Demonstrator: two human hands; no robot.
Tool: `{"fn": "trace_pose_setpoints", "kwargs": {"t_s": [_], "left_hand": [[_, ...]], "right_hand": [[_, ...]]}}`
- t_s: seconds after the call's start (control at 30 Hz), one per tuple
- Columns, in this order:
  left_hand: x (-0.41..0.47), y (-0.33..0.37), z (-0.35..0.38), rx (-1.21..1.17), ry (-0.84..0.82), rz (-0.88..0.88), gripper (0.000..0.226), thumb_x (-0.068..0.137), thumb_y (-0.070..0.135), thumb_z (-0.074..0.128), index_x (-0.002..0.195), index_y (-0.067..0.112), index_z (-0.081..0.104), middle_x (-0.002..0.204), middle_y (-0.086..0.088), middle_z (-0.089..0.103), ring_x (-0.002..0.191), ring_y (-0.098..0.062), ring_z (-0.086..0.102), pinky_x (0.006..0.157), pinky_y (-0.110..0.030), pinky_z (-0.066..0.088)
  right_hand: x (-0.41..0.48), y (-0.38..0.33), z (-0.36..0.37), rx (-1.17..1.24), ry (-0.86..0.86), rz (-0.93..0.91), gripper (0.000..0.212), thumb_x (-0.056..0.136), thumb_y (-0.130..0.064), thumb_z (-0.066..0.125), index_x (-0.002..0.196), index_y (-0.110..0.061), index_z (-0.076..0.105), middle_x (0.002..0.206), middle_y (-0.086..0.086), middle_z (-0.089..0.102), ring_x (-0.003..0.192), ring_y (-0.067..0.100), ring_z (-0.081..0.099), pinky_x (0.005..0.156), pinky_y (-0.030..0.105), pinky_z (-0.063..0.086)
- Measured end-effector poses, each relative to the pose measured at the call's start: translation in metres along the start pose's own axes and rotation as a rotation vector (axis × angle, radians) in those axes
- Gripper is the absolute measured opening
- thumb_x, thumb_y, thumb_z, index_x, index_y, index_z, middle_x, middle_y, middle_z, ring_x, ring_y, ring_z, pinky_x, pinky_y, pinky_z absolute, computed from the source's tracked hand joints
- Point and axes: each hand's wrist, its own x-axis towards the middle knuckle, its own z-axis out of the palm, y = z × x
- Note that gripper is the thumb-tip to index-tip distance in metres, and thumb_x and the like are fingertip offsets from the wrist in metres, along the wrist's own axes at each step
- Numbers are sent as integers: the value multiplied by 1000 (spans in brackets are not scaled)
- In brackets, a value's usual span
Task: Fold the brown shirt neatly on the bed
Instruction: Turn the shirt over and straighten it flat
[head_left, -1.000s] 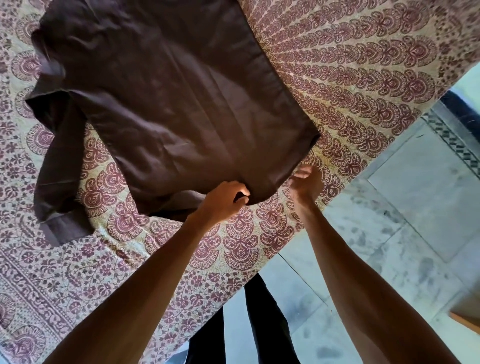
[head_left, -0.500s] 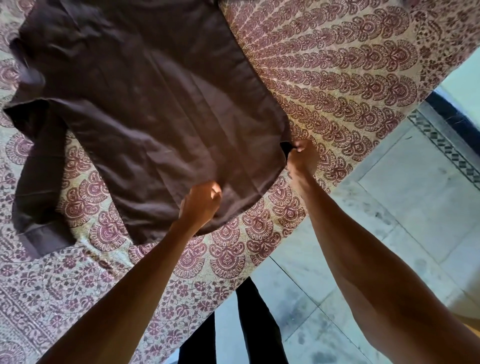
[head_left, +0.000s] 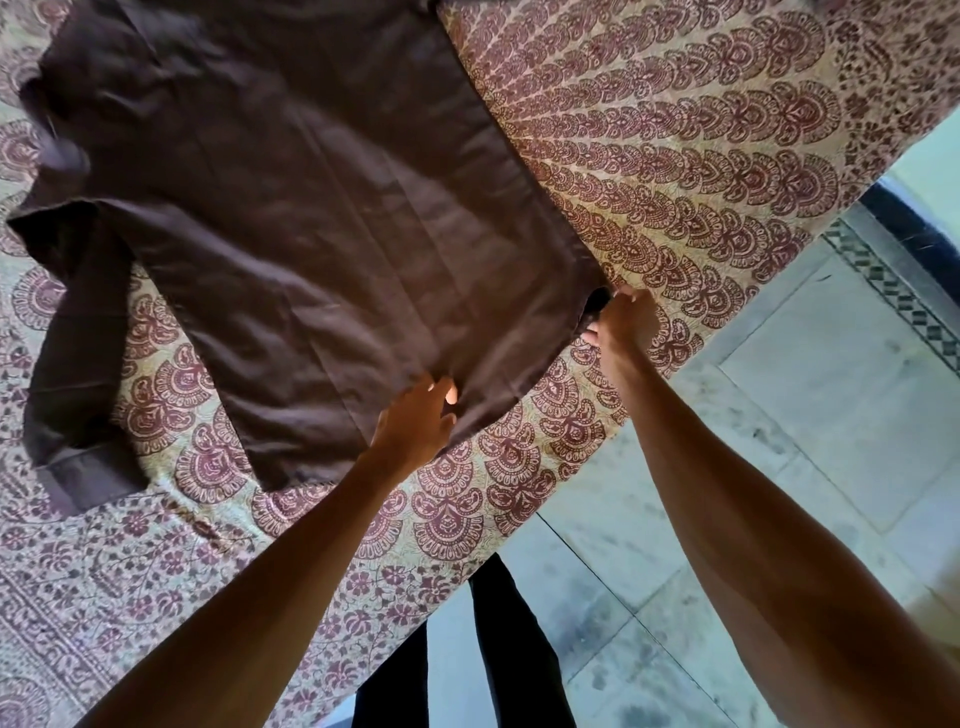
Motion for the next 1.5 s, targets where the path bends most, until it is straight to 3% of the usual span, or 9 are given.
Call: {"fn": "trace_pose_setpoints", "kwargs": {"t_s": [0.13,0.33,0.57,0.77,0.9,1.13,1.23,1.37,1.5], "left_hand": [[4,1,-1,-56,17,-42,22,90,24,57,110,15,54,106,-12,63,100,-33,62,81,-47,53],[6,2,-2,-65,19,-81,18,89,28,57,104,19,54,107,-5,61,101,-28,62,80,-42,52],[2,4,-2,-78,9,-77,23,87,27,56,108,17,54,108,-7,60,99,-30,62,81,-45,53],[-11,1,1,-118,73,-56,15,90,27,54,104,20,51,109,-5,57,95,-32,64,77,-48,53],[-30,-6,2,-128,260,-152,18,87,20,58,105,17,57,110,-9,59,98,-31,61,77,-44,53],[-79,-70,6,-210,578,-876,59,86,27,64,136,9,38,141,-21,35,123,-39,39,95,-53,40],[-95,-101,0,-523,626,-1097,70,91,29,62,143,0,26,145,-28,32,128,-41,38,99,-50,38],[-108,-127,0,-767,676,-952,24,92,12,60,107,-7,58,104,-24,69,76,-23,60,70,-32,49],[-122,-134,0,-703,582,-969,23,90,20,65,91,-3,67,91,-20,72,73,-25,63,63,-26,41]], "right_hand": [[-33,8,2,161,-153,61,58,82,-55,66,107,-3,57,97,9,68,79,25,69,49,34,59],[-61,39,10,33,-295,144,27,73,-17,83,84,-9,61,81,11,72,57,18,68,56,36,59],[-81,62,2,43,-446,230,21,79,2,69,66,-9,60,64,12,66,35,5,52,33,14,31],[-83,63,8,-126,-339,169,22,76,-23,75,61,-10,65,63,11,69,42,14,55,42,24,40],[-107,55,11,-634,-74,-184,41,78,-52,68,87,-12,72,81,7,73,70,24,70,60,26,49],[-171,64,60,-809,-443,-992,30,78,-21,75,106,-21,63,107,5,62,98,22,58,82,31,47],[-191,70,78,-939,-542,-1108,44,77,-19,74,118,-21,58,120,9,56,108,26,54,84,38,53],[-208,72,86,-1051,-469,-1135,53,69,-19,81,116,-16,56,119,11,55,105,29,57,72,41,57],[-223,63,100,-1158,-458,-1090,47,76,-21,77,118,-12,58,118,13,57,102,28,59,78,39,54]]}}
